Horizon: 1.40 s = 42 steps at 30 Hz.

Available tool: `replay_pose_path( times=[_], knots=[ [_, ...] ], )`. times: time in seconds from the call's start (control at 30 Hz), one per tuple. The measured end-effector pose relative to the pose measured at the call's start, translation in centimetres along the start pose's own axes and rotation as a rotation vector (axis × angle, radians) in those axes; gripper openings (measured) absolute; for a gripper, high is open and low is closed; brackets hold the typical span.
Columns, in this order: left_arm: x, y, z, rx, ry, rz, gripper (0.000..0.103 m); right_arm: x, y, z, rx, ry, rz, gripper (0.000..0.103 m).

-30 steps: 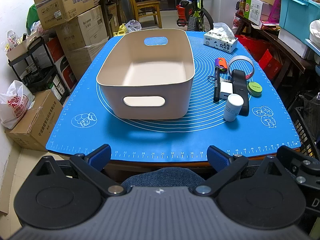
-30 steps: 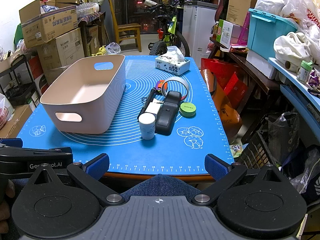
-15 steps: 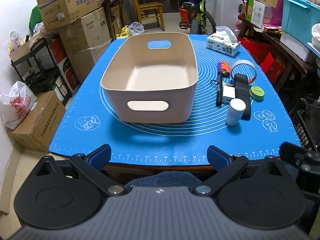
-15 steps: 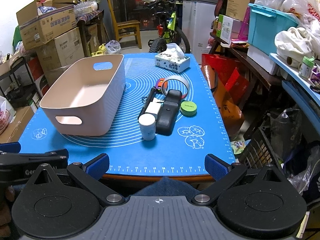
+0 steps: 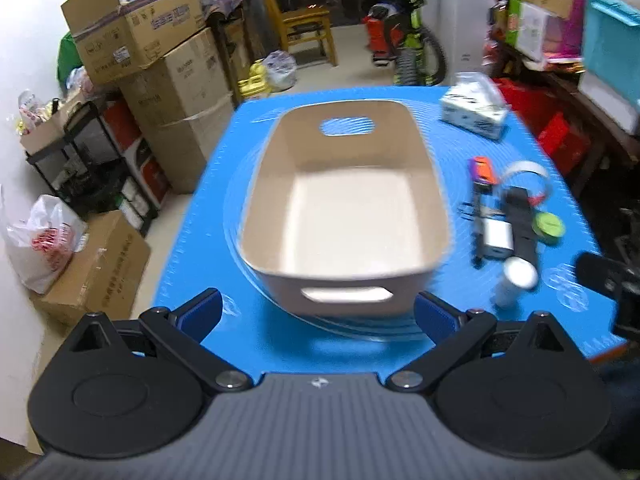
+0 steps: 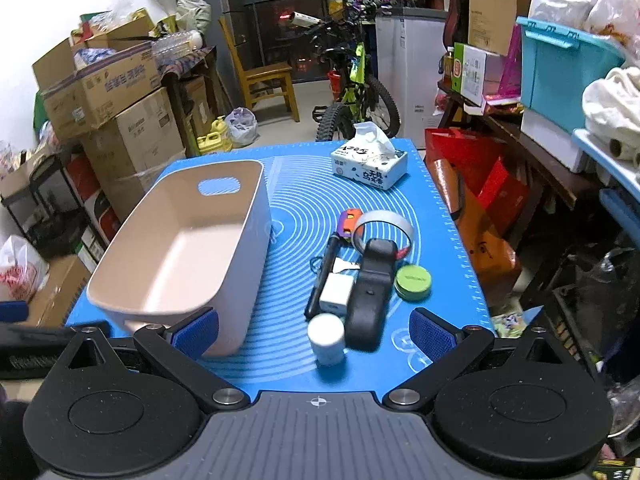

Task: Organize rigid objects
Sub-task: 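Grasp the beige bin's rim with the left gripper while the right gripper approaches the white pill bottle, then grasp the white pill bottle with the right gripper and drop it into the bin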

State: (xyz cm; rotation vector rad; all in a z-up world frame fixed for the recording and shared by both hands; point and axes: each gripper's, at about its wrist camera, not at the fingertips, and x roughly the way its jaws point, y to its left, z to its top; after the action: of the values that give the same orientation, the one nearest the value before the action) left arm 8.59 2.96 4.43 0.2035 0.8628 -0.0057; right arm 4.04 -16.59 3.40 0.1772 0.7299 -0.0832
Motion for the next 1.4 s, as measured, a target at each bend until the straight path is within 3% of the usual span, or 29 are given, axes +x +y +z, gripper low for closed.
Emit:
replay_pose_path(
  times=[0.13,0.27,0.47,0.63,0.7,0.83,1.03,1.13,1.2,1.23,1.3,1.4],
  knots=[
    [2.8,2.1,2.7,-0.019,0.031,0.033,0.1,3.2,-0.3,0.8,0.025,0.012,-0.011,0.101],
    [6.9,4.1,4.7,-0.059,0.109,-0.027,0.1,6.5,-0.7,0.3,0.055,0.046,-0.042,0.101],
    [11.7,6.2,6.2,-0.074,0.158,0.009,0.1,11.1,-0.8,-1.2,0.062,0.083,-0.09,0.101],
    [14.5,7.3,6.6,-0.086,0.194,0.015,0.097,14.0,-0.4,-2.8,0.06,0.166,-0.103,0.101],
    [15.2,7.5,6.4,-0.092,0.207,0.012,0.085,14.5,-0.1,-3.1,0.039,0.164,-0.111,0.101],
    [16.2,7.6,6.1,-0.094,0.236,-0.02,0.079,15.8,0.7,-3.6,-0.007,0.182,-0.125,0.101],
    [17.6,8.0,5.6,-0.108,0.269,-0.07,0.047,16.4,1.3,-3.9,-0.036,0.176,-0.136,0.094],
    [18.3,8.2,5.4,-0.11,0.292,-0.089,0.035,16.3,1.2,-3.8,-0.022,0.159,-0.129,0.088],
    [18.5,8.3,5.4,-0.112,0.302,-0.098,0.017,16.4,1.2,-3.7,-0.014,0.155,-0.122,0.084],
    [18.6,8.4,5.4,-0.118,0.302,-0.109,0.017,16.5,1.3,-3.7,-0.016,0.155,-0.125,0.083],
    [18.5,8.4,5.4,-0.12,0.298,-0.128,0.005,16.6,1.4,-3.8,-0.026,0.155,-0.133,0.077],
    [18.5,8.3,5.5,-0.117,0.295,-0.132,0.005,16.8,1.3,-3.7,-0.027,0.161,-0.136,0.069]
  ],
)
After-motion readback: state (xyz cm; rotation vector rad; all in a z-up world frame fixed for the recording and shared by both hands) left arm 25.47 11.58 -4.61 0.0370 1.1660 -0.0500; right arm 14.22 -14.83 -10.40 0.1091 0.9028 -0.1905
